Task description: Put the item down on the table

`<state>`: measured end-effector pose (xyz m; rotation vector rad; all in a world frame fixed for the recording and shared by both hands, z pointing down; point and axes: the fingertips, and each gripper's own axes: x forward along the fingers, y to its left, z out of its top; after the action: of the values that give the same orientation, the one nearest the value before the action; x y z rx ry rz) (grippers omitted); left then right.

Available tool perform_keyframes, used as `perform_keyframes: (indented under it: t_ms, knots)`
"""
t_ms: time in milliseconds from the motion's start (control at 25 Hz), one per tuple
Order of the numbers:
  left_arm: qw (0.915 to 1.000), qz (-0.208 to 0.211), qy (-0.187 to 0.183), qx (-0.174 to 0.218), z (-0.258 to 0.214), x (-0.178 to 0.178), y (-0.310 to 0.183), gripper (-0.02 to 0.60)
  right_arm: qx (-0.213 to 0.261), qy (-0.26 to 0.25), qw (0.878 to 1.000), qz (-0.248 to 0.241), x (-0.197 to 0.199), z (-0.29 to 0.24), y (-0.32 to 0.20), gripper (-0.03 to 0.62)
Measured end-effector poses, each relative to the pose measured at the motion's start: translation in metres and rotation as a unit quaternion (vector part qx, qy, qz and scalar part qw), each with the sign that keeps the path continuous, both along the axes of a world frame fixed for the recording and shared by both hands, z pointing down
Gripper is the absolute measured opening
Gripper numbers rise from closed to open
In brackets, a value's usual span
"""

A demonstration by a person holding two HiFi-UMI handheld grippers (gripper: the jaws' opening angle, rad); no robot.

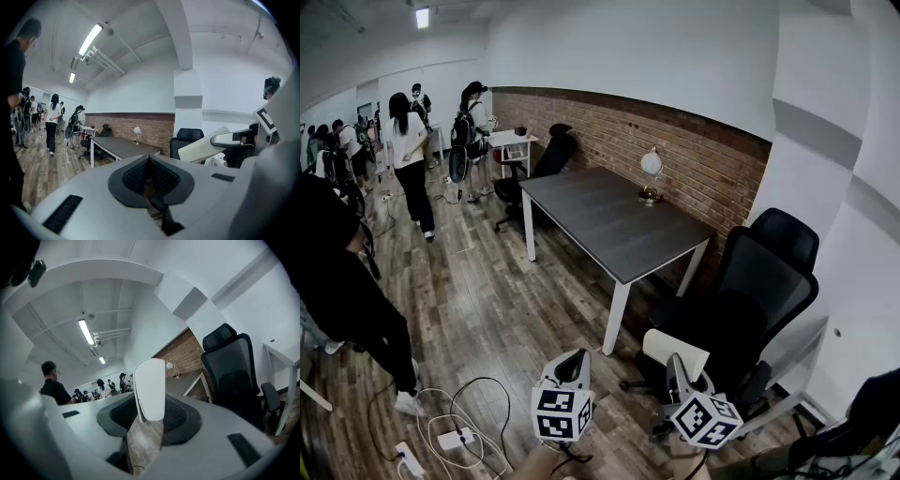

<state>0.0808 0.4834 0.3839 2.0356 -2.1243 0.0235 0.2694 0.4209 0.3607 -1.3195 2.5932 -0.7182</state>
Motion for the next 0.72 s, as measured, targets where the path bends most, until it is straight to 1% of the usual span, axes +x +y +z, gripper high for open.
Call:
perform_keyframes:
  t_ms: [440,720]
  knots:
    - [0.9999,-0.015,0.001,0.000,0.000,-0.013,-0.004,0.018,0.001,0.001,1.000,-0.012,-0.013,-0.002,-0.006,0.156]
    - [0.9997,-0.022,-0.003,-0.008,0.007,-0.037,0.002,0.018,-0.016,0.007,0.999,-0.036,-0.045,0.011,-0.005,0.160]
